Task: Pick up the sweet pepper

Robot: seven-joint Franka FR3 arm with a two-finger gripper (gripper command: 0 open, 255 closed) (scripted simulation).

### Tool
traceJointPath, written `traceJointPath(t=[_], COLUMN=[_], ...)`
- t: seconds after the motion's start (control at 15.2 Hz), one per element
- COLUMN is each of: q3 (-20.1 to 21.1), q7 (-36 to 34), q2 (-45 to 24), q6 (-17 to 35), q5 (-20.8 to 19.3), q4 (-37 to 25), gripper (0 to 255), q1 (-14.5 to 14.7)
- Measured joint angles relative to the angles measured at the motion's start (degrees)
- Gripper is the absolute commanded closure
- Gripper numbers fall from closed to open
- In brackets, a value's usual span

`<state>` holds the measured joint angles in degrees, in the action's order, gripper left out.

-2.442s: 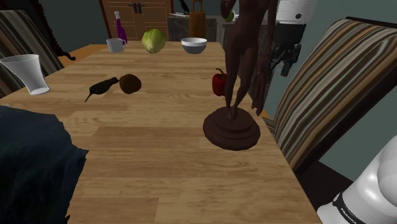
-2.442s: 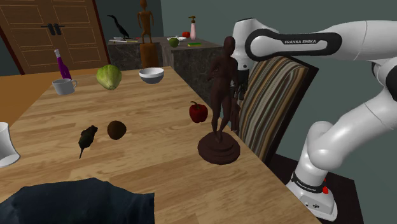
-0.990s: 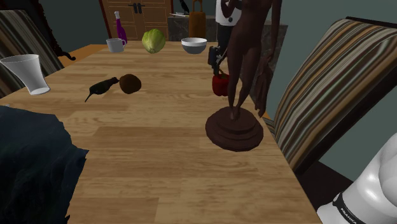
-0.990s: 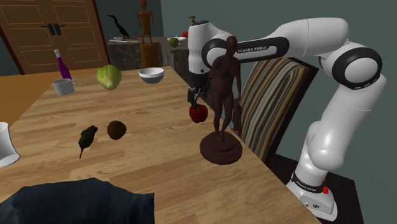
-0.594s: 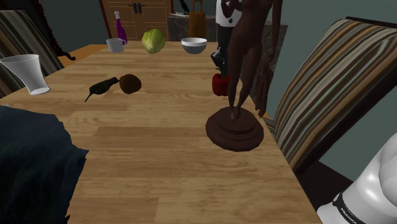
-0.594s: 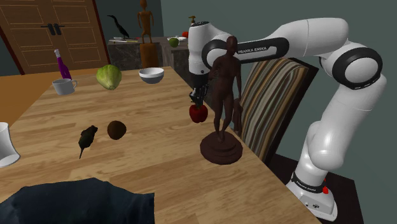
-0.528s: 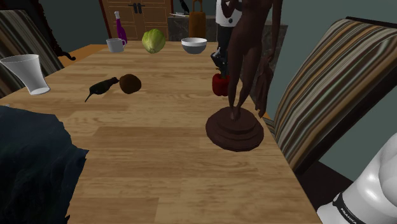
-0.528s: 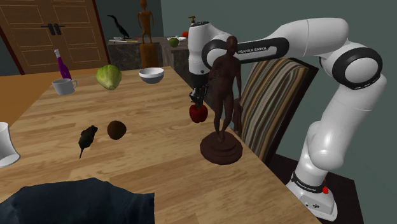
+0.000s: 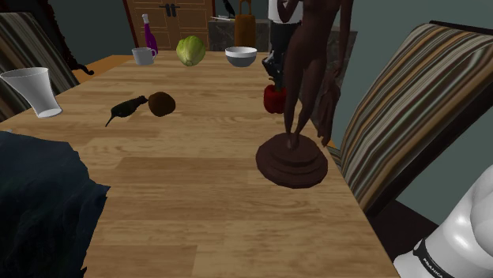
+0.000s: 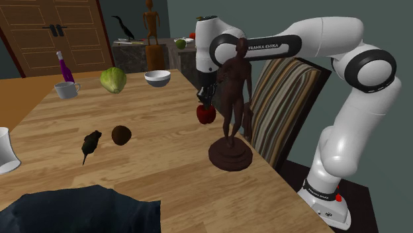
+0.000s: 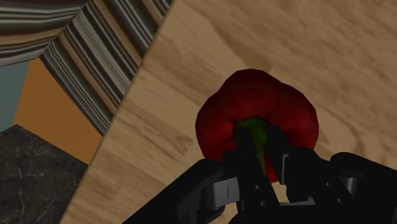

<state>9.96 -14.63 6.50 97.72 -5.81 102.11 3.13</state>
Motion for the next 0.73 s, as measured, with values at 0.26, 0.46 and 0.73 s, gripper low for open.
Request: traceJointPath(t=[0.26,0.46,0.73], q3=[0.03,0.09,0.16], q7=[0.29,0.47,0.69], q2=[-0.31,-1.05,-2.01], q6=[-3.24,-5.68,-8.56], q5=[-0.02,-0.12,-0.28], q4=[-3.57,-6.76,-10.58], gripper=[255,255,255], q1=[0.01,0.02,0.04])
